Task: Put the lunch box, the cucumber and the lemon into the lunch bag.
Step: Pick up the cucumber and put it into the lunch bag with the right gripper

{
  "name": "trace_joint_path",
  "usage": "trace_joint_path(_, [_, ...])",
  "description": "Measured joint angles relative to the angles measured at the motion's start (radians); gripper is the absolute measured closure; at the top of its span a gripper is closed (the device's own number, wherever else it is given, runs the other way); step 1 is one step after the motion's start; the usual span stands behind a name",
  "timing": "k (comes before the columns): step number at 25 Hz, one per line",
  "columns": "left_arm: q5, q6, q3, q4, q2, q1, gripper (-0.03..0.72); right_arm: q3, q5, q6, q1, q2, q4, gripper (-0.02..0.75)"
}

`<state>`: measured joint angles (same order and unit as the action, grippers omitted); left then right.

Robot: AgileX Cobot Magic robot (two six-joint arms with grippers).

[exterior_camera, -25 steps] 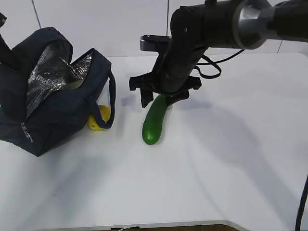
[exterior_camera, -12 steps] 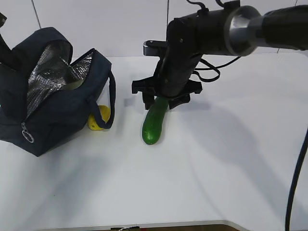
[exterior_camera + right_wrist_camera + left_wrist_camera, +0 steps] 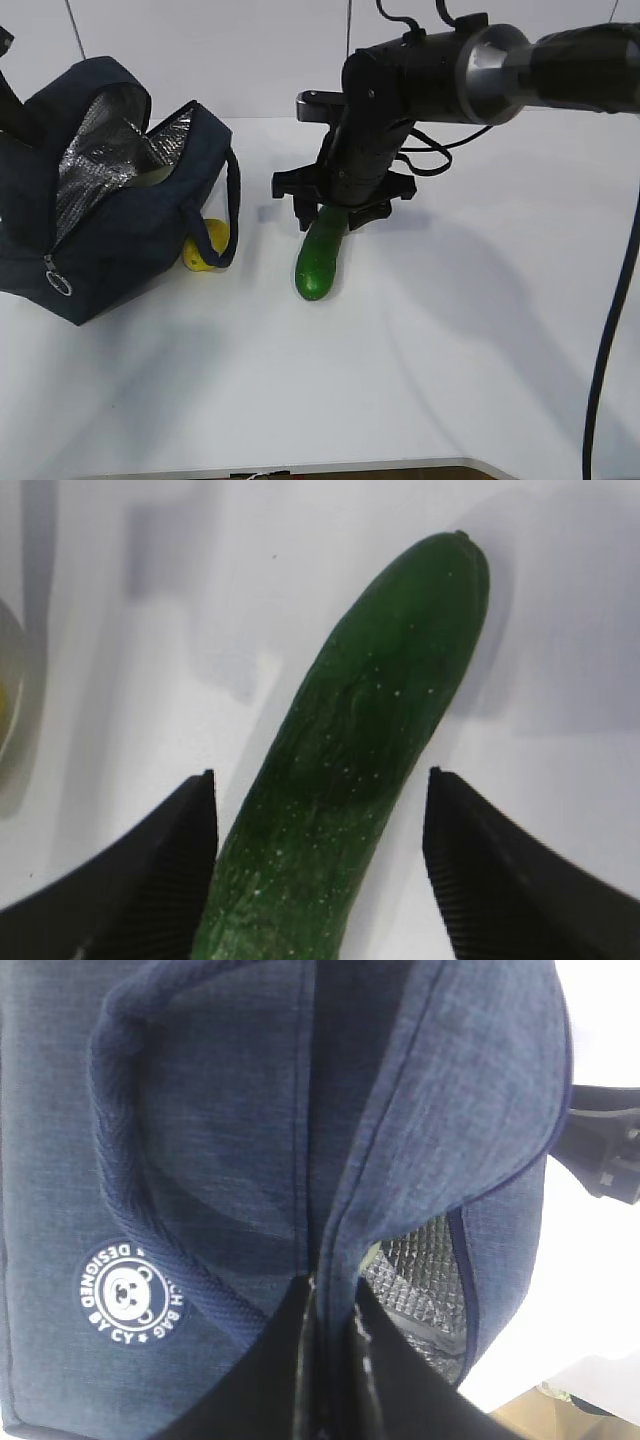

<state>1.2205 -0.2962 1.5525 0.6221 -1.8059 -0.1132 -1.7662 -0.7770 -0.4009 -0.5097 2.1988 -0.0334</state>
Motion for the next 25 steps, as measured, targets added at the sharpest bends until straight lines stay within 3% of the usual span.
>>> trace_joint_path(25, [0.0, 0.0, 0.0, -0.002, 0.0, 0.0, 0.688, -0.012, -0.03, -0.022, 0.0, 0.06, -0.002, 0.224])
